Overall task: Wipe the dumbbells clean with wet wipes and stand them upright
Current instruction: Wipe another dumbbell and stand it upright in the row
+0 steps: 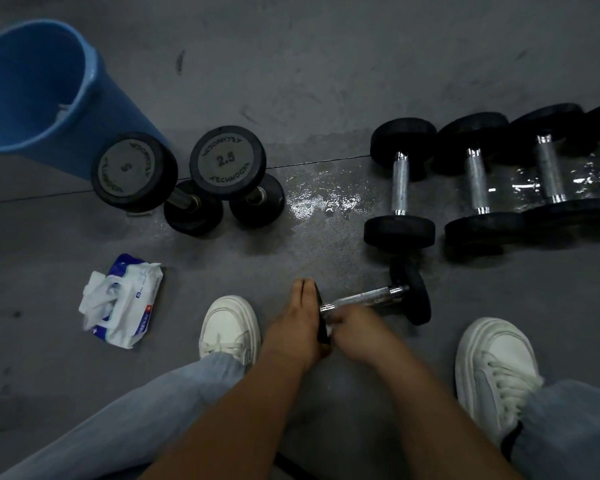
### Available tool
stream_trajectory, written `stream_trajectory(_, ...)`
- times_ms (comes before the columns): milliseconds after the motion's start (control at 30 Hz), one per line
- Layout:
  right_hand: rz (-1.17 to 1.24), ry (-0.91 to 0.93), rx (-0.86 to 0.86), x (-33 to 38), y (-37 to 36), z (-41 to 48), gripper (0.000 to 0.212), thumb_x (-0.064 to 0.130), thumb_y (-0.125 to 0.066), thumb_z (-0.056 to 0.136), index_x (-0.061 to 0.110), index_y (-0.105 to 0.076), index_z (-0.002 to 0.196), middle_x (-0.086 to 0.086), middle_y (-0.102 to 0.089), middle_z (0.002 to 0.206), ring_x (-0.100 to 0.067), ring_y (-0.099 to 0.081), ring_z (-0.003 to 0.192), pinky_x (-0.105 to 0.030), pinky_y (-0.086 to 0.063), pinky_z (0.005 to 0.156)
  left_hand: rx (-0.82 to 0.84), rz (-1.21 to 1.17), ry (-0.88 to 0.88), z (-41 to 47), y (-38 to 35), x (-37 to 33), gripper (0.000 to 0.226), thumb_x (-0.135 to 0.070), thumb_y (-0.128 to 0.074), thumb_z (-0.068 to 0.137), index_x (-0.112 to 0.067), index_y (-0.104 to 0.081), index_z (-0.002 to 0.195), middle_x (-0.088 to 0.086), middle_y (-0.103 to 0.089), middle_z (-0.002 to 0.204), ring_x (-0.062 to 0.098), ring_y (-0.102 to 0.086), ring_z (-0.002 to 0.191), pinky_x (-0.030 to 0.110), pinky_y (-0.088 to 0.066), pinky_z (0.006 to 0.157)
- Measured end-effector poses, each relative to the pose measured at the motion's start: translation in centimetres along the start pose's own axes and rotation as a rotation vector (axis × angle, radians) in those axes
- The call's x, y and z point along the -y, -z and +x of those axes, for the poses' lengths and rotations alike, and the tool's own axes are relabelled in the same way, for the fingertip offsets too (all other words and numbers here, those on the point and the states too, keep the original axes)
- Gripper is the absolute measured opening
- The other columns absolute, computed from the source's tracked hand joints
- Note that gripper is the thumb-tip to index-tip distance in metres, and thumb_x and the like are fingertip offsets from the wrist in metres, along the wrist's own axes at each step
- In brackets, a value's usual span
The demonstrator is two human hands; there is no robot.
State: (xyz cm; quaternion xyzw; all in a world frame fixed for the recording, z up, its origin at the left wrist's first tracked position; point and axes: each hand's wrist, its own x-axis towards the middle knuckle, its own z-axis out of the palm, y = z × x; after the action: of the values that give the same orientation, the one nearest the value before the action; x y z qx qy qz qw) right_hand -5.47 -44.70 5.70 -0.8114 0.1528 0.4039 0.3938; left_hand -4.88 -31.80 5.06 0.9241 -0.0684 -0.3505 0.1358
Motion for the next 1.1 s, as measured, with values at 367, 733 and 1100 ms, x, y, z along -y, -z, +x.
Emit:
stream_trajectory(367,-0.174,0.018,-0.226,2.1,0.6,1.2,0.029,0.029,-0.042,0.095,0.015,-0.066,0.105,-0.009,-0.066,0.107,-0.029,-0.063,0.104,-0.032,-0.050,0.086,-0.015,-0.013,-0.017,-0.2,-0.1,0.1,0.112,-0.032,-0.077,0.075,-0.017,-0.001,0.156,0.001,0.004,0.164,0.035,-0.054,0.122,0.038,-0.047,0.091)
stream_trajectory(733,0.099,-0.232,-0.044,-2.5,-3.9,0.5,0.030,0.025,-0.049,0.094,0.015,-0.063,0.119,-0.014,-0.064,0.120,-0.027,-0.060,0.111,-0.030,-0.045,0.092,-0.011,-0.010,-0.016,0.2,-0.1,0.2,0.115,-0.040,-0.077,0.074,-0.017,0.000,0.155,0.000,0.004,0.164,0.034,-0.051,0.127,0.040,-0.046,0.097)
stream_trajectory(1100,1.298,-0.529,-0.148,1.0,-0.8,1.5,0.014,0.007,-0.053,0.090,0.009,-0.058,0.077,-0.006,-0.051,0.057,-0.007,-0.044,0.033,-0.011,-0.028,0.033,0.017,-0.006,0.001,0.4,0.0,0.1,0.118,-0.032,-0.080,0.070,-0.016,0.000,0.155,0.000,0.004,0.164,0.034,-0.052,0.126,0.039,-0.048,0.093)
